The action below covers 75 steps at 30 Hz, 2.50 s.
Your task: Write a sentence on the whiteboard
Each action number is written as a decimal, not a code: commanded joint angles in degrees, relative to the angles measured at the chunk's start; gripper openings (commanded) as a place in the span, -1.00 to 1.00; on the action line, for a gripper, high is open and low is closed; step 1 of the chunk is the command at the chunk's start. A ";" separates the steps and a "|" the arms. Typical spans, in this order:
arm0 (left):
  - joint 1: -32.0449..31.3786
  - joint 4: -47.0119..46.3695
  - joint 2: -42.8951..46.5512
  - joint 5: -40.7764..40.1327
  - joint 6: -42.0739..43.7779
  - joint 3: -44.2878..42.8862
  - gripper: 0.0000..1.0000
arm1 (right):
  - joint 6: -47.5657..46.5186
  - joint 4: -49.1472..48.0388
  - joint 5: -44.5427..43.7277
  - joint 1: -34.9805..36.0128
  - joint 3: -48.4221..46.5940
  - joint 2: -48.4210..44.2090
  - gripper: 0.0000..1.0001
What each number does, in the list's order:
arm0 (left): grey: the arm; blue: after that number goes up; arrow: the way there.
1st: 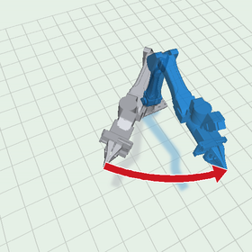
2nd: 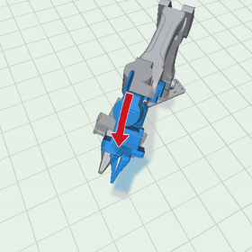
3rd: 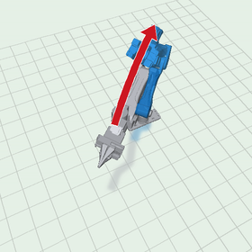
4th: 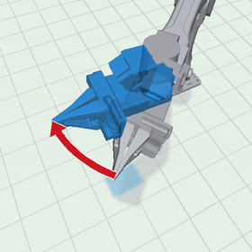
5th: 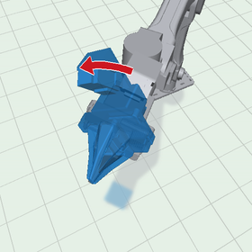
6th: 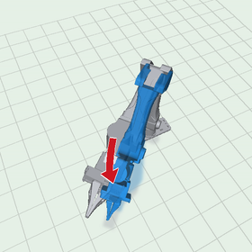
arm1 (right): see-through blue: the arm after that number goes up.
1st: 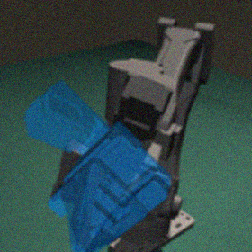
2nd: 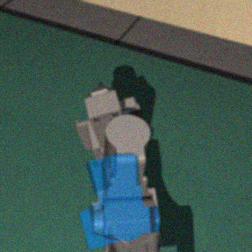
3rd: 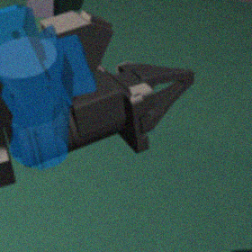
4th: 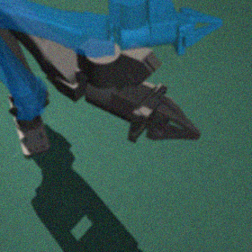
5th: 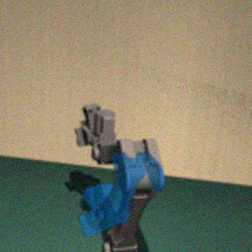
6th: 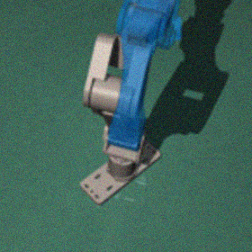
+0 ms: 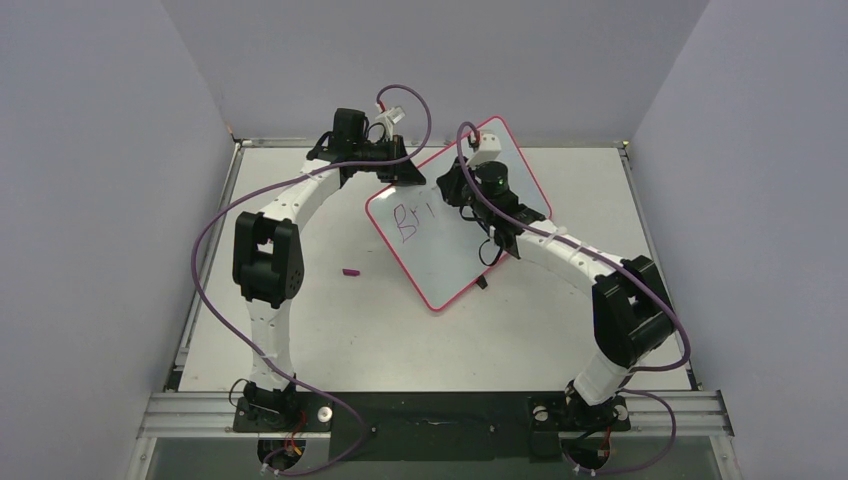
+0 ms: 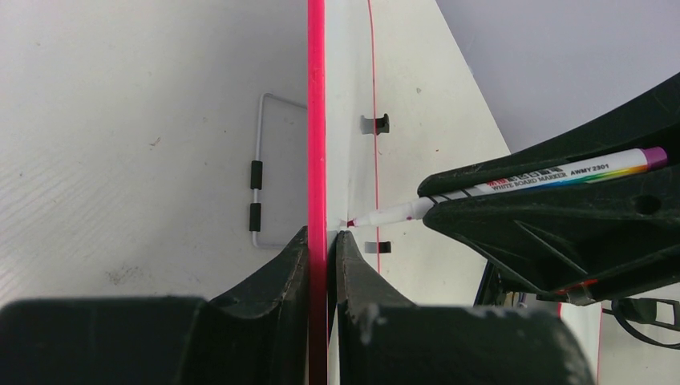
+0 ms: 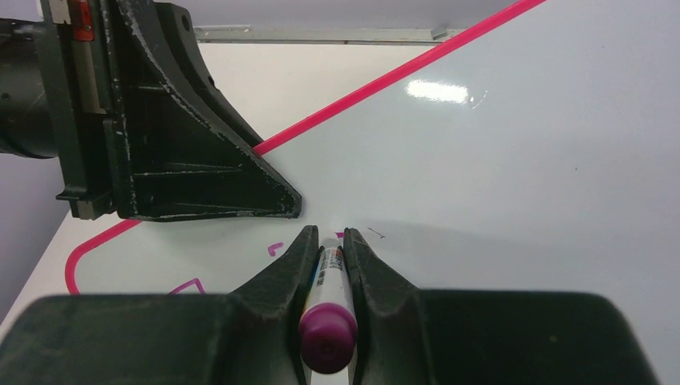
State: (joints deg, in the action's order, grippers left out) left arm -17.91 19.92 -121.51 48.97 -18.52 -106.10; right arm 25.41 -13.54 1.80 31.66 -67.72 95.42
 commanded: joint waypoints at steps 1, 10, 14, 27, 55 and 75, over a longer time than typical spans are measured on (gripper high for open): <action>-1.60 0.19 2.67 -0.05 5.99 -0.72 -1.00 | 0.89 -2.19 1.25 1.31 -0.67 0.05 -1.00; -1.44 0.26 2.86 -0.05 6.14 -0.70 -1.00 | 1.65 -3.59 0.16 1.90 4.03 -2.01 -1.00; -1.43 0.21 2.95 -0.08 6.05 -0.73 -1.00 | 1.60 -3.75 -0.92 1.65 6.11 -3.31 -1.00; -1.42 0.20 3.13 -0.02 6.04 -0.59 -1.00 | 3.07 -2.14 -4.83 -0.06 4.34 -3.11 -1.00; -1.42 -0.10 3.25 0.07 5.95 -0.42 -1.00 | 3.36 -0.79 -4.09 -0.53 0.39 -0.41 -1.00; -1.42 -0.15 3.55 -0.10 5.89 -0.24 -1.00 | 5.39 -1.83 -4.44 0.77 11.36 -7.57 -1.00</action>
State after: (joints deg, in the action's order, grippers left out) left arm -17.96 20.43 -121.19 48.62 -18.15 -106.10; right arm 30.11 -15.77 -2.26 31.59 -57.25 90.08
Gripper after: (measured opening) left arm 0.080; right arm 0.108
